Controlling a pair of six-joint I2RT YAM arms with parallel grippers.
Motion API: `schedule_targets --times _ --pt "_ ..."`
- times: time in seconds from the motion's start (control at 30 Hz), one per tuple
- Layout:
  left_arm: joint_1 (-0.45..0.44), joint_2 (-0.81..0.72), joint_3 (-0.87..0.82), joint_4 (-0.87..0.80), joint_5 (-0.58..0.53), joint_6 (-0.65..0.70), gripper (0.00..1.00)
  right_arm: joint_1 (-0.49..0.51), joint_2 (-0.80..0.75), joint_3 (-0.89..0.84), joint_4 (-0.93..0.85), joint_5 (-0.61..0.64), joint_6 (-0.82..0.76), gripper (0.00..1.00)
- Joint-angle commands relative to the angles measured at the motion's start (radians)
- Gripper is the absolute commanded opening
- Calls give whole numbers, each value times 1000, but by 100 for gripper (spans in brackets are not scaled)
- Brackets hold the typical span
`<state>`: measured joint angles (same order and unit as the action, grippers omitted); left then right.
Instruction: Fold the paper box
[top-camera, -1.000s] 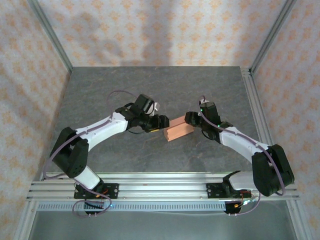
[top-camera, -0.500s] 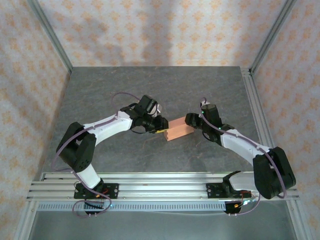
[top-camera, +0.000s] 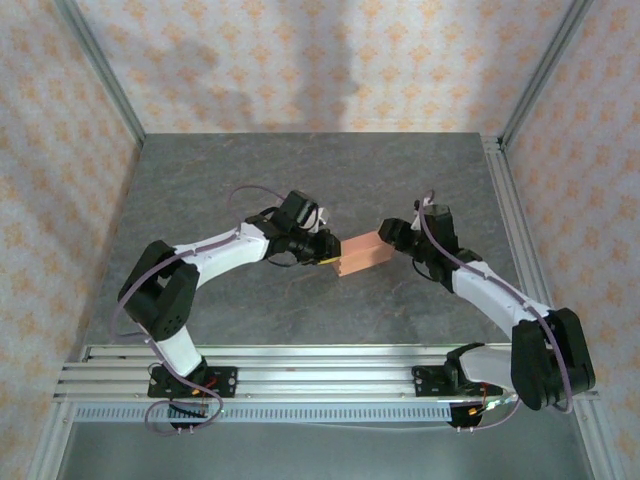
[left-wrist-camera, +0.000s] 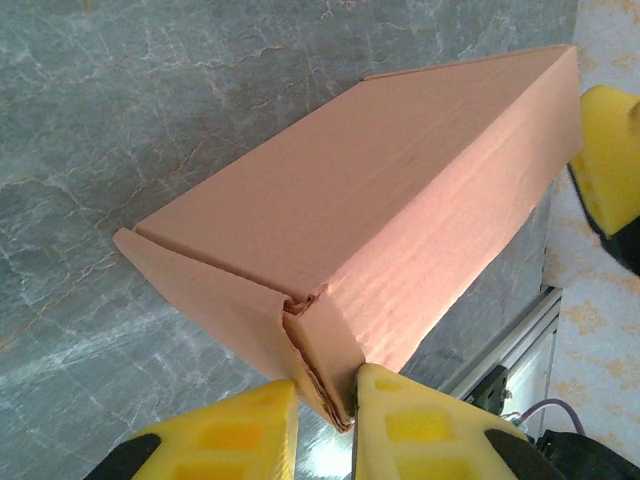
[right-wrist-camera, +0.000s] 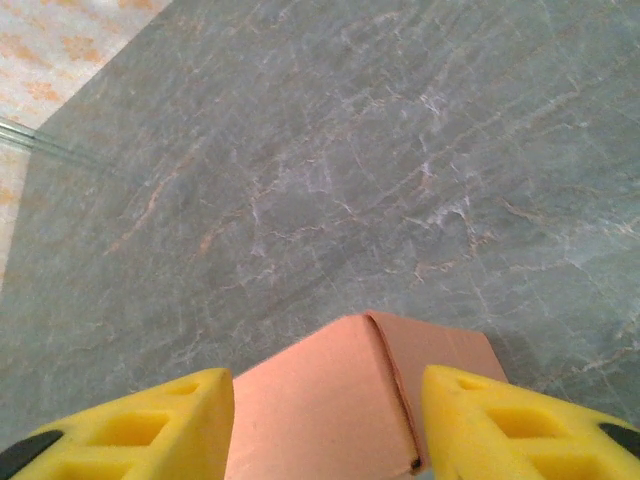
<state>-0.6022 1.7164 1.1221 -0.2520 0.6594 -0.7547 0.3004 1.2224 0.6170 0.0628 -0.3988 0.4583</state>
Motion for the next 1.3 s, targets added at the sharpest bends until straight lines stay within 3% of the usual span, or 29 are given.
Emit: schedule_targets --times 0.0,0.07,0.2,0.33,0.37,0.47,0.53,0.73,0.8,0.9,0.97,1.03,1.1,1.27 --pt "-8 95 -49 -171 -102 12 20 -3 25 -42 45 -32 26 46" --pt "-8 98 -48 -175 -99 17 20 -3 51 -49 55 -26 28 41" --pt "-8 97 -51 -179 -100 14 13 -4 77 -56 55 -14 23 17" --pt "-8 96 -48 -181 -100 12 13 -5 55 -27 58 -73 -3 13" --pt "-8 98 -48 -181 -101 12 13 -4 50 -20 54 -71 -10 14" --pt "-8 101 -48 -180 -103 12 13 -4 51 -1 45 -53 -21 42" --pt "-8 101 -48 -179 -101 11 13 -4 74 1 47 -41 -20 45" --pt "-8 100 -42 -187 -103 21 13 -4 143 -19 29 -21 -38 22" --pt "-8 99 -36 -192 -98 41 11 -4 139 -32 29 -16 -46 10" --pt "-8 88 -22 -207 -107 58 8 -4 108 -30 23 -16 -44 7" --pt "-9 83 -12 -208 -106 61 8 -4 86 -22 19 -11 -46 9" --pt "-8 75 5 -208 -100 62 10 -4 71 -6 4 -5 -53 22" --pt "-8 57 34 -211 -97 64 22 -5 62 8 -11 2 -60 33" --pt "-7 24 166 -322 -131 104 42 -4 38 28 -22 11 -63 47"
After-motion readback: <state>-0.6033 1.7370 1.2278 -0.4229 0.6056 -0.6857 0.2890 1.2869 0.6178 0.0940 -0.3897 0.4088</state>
